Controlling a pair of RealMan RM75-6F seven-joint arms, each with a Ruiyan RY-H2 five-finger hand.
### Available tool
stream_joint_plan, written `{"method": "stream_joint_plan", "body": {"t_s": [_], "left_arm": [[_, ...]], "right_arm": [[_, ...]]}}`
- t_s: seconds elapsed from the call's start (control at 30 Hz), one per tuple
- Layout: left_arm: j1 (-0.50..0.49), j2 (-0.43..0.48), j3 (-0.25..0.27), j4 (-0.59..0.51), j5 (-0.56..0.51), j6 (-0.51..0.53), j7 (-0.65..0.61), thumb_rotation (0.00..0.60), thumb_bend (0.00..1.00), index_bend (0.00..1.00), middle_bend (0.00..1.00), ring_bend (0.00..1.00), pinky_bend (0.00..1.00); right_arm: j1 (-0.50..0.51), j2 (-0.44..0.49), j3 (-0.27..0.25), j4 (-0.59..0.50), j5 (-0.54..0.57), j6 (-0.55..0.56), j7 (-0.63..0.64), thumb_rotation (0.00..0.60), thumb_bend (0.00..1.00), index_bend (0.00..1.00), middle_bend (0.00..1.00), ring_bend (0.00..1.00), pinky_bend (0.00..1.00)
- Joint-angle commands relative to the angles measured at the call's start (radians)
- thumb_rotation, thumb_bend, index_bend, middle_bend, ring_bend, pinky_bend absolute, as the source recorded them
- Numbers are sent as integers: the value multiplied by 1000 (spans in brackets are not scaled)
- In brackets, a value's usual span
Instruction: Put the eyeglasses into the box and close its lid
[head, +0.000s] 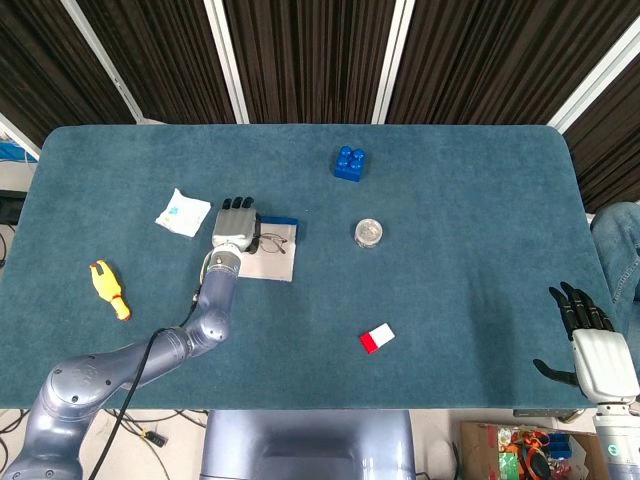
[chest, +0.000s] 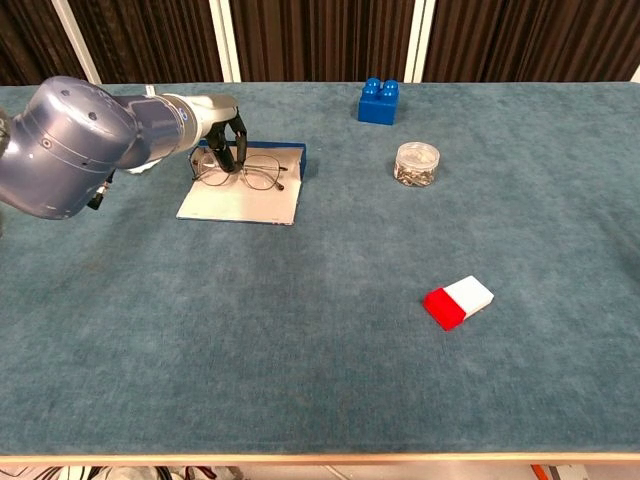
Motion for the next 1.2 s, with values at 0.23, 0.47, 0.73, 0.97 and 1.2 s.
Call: {"method": "stream_joint_plan", "body": {"t_s": [0.23, 0.47, 0.73, 0.97, 1.2], "left_arm": [[-1, -4, -16, 1, -23, -5, 26, 600, 420, 425, 63, 0, 0], [-2, 9, -19, -27, -38, -15, 49, 600, 416, 226, 44, 0, 0], [32, 105, -24, -242, 61, 98, 7, 600, 417, 203, 44, 0, 0], [69, 162, 1, -346, 137, 190, -3, 600, 417, 202, 57, 0, 1], [148, 238, 67, -493, 236, 221, -50, 600, 417, 122, 190, 218, 533]], "right_arm": [[0, 2, 0, -2, 2, -2, 3, 600, 0, 0, 0, 0, 173], [0, 3, 0, -6, 4, -5, 4, 600, 0, 0, 0, 0, 173], [-1, 5, 0, -11, 8, -6, 8, 600, 0, 0, 0, 0, 173], [-1, 5, -1, -13, 5, -5, 8, 600, 0, 0, 0, 0, 173], [-1, 5, 1, -18, 15, -9, 5, 600, 0, 0, 0, 0, 173]]}}
